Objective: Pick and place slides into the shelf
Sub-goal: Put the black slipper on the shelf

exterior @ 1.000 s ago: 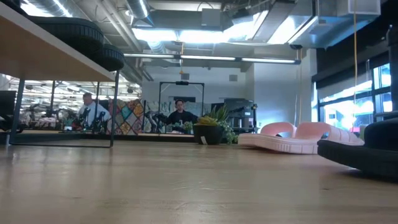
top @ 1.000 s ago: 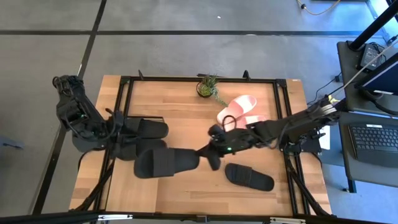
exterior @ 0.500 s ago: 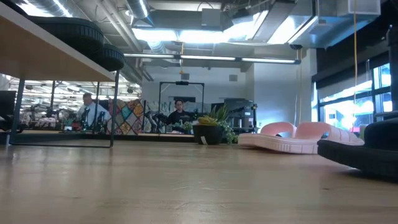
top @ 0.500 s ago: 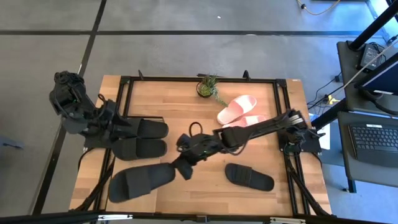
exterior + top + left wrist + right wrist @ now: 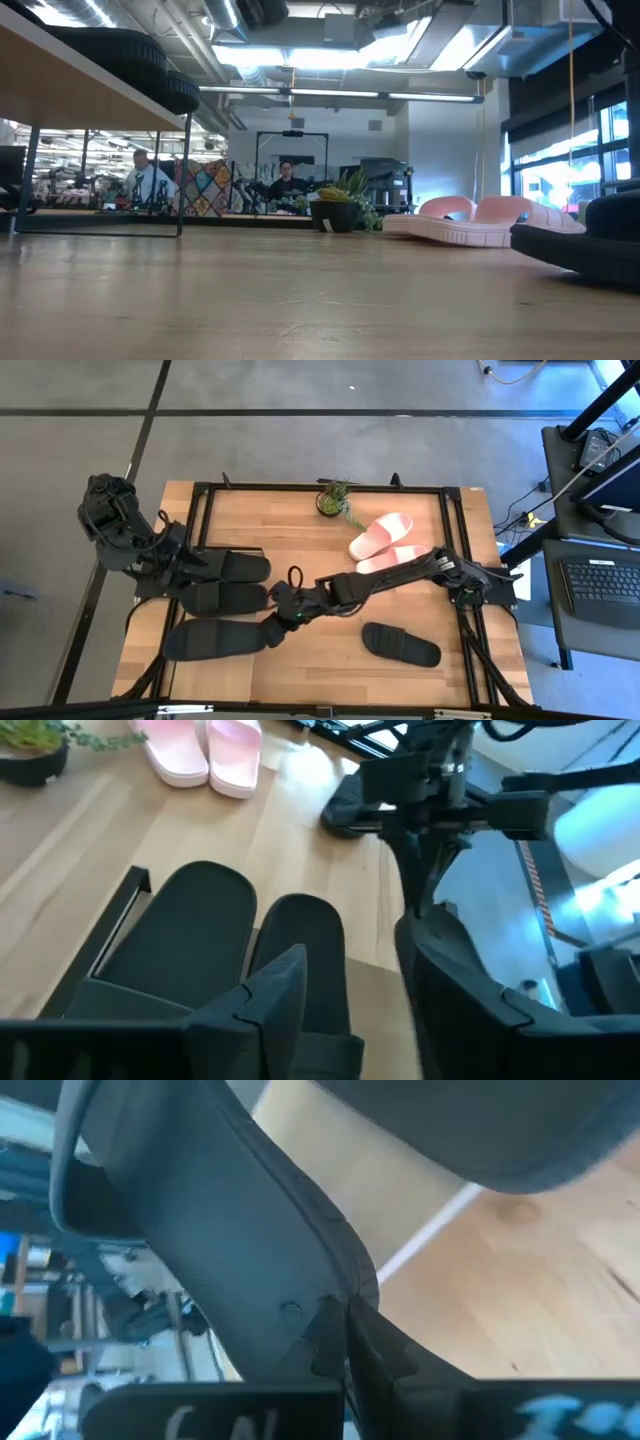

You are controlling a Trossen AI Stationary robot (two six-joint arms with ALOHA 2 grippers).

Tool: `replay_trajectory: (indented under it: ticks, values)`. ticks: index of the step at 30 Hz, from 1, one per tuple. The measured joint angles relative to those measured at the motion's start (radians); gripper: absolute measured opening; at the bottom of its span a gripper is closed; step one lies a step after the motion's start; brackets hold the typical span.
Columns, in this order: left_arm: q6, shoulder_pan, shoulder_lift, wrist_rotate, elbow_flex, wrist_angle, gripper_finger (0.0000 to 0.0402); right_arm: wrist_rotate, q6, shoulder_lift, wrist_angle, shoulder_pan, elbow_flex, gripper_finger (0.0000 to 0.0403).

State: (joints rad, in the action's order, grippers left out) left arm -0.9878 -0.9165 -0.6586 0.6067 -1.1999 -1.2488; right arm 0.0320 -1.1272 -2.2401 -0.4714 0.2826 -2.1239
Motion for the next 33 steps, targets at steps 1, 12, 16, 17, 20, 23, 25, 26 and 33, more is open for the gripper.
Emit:
replay_trajectory:
  ticks: [1,12,16,17,20,23,25,26,33]
  values:
    - [0.014,0.000,0.000,-0.003,0.000,0.000,0.0175,-0.009,-0.015,-0.004,-0.007,0.002,0.000,0.0004]
    - [0.058,0.000,0.000,-0.048,0.000,0.000,0.0175,-0.012,-0.047,-0.041,-0.013,-0.002,-0.002,0.0004]
    - [0.058,0.000,0.000,-0.066,0.000,0.000,0.0175,-0.012,-0.039,-0.041,-0.012,-0.012,-0.002,0.0004]
    - [0.059,0.000,0.000,-0.072,0.000,0.000,0.0175,-0.009,-0.035,-0.041,-0.012,-0.013,-0.002,0.0004]
    - [0.058,0.000,0.000,-0.075,0.000,0.000,0.0175,-0.001,-0.022,-0.043,-0.026,-0.017,-0.002,0.0004]
    - [0.058,0.000,0.000,-0.075,0.000,0.000,0.0175,0.005,-0.019,-0.047,-0.030,-0.018,-0.001,0.0004]
    - [0.058,0.000,0.000,-0.075,0.000,0.000,0.0175,0.006,-0.015,-0.047,-0.031,-0.018,-0.001,0.0004]
    - [0.058,0.000,0.000,-0.075,0.000,0.000,0.0175,0.007,-0.011,-0.047,-0.031,-0.017,-0.001,0.0004]
    - [0.058,0.000,0.000,-0.075,0.000,0.000,0.0175,0.006,0.012,-0.047,-0.022,-0.023,-0.001,0.0004]
